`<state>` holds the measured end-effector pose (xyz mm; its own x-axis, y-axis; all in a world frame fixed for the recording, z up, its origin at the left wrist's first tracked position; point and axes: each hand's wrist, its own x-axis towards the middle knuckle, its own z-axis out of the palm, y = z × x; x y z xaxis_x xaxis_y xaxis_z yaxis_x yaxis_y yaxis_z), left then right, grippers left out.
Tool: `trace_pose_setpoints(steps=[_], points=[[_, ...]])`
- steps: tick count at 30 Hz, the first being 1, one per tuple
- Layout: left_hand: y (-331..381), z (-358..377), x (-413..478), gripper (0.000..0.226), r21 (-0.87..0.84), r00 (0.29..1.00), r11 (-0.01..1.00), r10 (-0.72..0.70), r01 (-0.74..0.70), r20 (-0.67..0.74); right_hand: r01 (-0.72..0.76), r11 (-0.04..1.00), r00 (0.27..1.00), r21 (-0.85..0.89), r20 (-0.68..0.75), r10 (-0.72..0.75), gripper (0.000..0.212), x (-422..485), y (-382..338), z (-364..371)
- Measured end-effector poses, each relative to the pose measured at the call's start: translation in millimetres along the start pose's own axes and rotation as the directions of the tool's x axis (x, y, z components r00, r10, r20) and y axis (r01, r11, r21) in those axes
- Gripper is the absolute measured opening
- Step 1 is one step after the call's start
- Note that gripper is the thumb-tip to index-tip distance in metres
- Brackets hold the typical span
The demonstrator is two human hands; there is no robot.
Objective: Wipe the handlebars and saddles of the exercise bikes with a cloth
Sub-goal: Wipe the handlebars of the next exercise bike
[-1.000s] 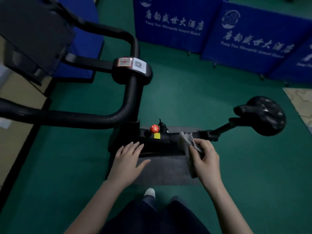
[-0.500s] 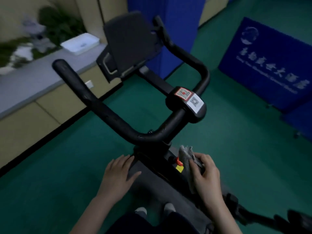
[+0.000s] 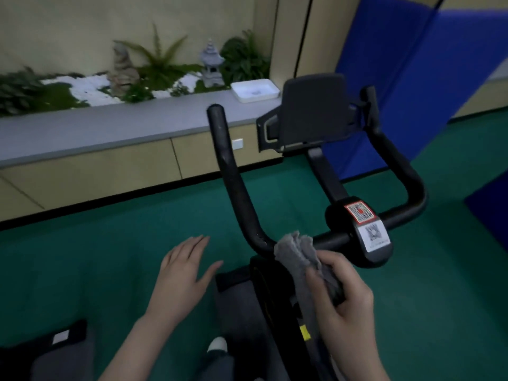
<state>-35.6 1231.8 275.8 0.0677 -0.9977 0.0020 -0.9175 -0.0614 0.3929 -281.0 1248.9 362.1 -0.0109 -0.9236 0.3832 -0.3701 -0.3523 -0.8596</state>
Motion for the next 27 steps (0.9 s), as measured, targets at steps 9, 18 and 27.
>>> trace_pose_setpoints(steps=[9, 18, 27], points=[[8, -47, 80, 0.07, -0.293, 0.975, 0.956, -0.035, -0.031, -0.218, 0.067, 0.997, 0.997, -0.032, 0.049, -0.065, 0.015, 102, -18, 61], [26, -84, 173, 0.047, -0.742, 0.954, 0.661, -0.139, -0.112, -0.267, 0.315, 0.92, 0.947, -0.232, 0.015, -0.321, 0.019, 207, -54, 138], [23, -95, 199, 0.02, -0.996, 0.973, 0.065, -0.223, -0.053, -0.066, 0.498, 0.757, 0.76, -0.424, 0.634, -0.145, 0.017, 292, -67, 168]])
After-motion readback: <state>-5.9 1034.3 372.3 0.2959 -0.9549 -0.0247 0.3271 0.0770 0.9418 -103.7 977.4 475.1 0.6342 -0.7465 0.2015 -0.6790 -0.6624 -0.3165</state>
